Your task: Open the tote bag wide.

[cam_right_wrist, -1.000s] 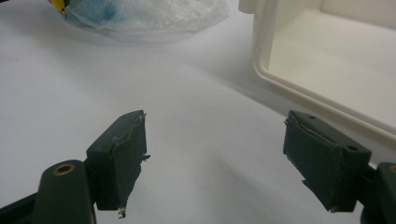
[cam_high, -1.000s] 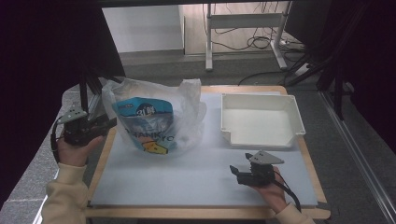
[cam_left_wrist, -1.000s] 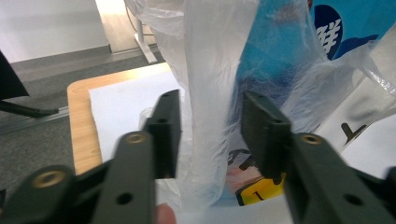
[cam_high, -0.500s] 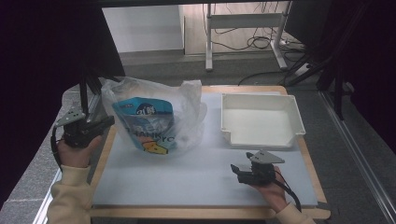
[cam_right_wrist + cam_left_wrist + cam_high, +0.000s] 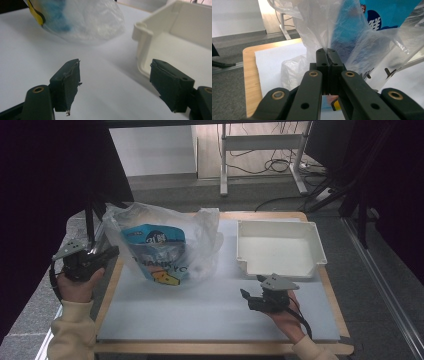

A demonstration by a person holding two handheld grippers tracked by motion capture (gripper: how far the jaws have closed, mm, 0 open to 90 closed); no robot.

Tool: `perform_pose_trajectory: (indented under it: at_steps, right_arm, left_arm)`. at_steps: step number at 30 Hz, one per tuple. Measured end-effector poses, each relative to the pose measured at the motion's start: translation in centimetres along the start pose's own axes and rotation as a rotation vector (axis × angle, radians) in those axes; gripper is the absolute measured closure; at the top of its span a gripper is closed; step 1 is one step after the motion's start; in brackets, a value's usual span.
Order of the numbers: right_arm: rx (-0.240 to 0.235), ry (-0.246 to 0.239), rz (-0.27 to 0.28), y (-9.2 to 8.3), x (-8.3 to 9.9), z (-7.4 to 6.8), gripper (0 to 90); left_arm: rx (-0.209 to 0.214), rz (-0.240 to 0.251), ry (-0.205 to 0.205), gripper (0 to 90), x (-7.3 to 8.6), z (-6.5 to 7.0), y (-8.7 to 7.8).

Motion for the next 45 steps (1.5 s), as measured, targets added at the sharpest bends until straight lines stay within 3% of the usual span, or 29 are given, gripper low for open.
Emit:
perform_pose_trajectory:
  at_steps: [7,12,20,28,34,41,45]
  right_arm:
    - [-0.023,-0.02,0.034,1.4,-3.0,-1.0,25.9]
    - [-0.064,-0.004,0.076,2.8,-5.3,-1.6,28.1]
    - [-0.094,-0.035,0.136,3.9,-9.0,-2.4,30.5]
    - [-0.1,-0.051,0.166,4.3,-11.4,-2.6,32.1]
    - [-0.144,-0.049,0.162,5.2,-12.8,-3.0,35.6]
    - [-0.211,-0.049,0.134,6.3,-14.9,-3.3,49.0]
    - [-0.235,-0.062,0.123,6.9,-15.7,-3.5,61.4]
  left_arm:
    - [0.016,0.009,-0.002,89.7,-0.2,0.1,-0.2]
    - [0.019,0.019,-0.003,89.7,-0.3,0.0,-0.6]
    - [0.02,0.024,-0.012,89.7,-0.1,-0.4,-0.9]
    - [0.033,0.027,-0.011,89.6,-0.1,-0.1,-0.9]
    - [0.036,0.03,-0.01,89.7,-0.3,0.1,-1.0]
    - [0.042,0.039,-0.012,89.6,-0.4,0.1,-1.3]
    - [0.044,0.043,-0.014,89.6,-0.4,-0.1,-1.4]
Point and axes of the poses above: each handheld gripper's, and its own axes: y roughly forward along the jaws, x roughly out of its underside, z roughly to its right, the point moved 6 cm from there along y, roughly forward along the jaws, and after that the axes turned 9 degrees about -x, right-handed, at the moved point
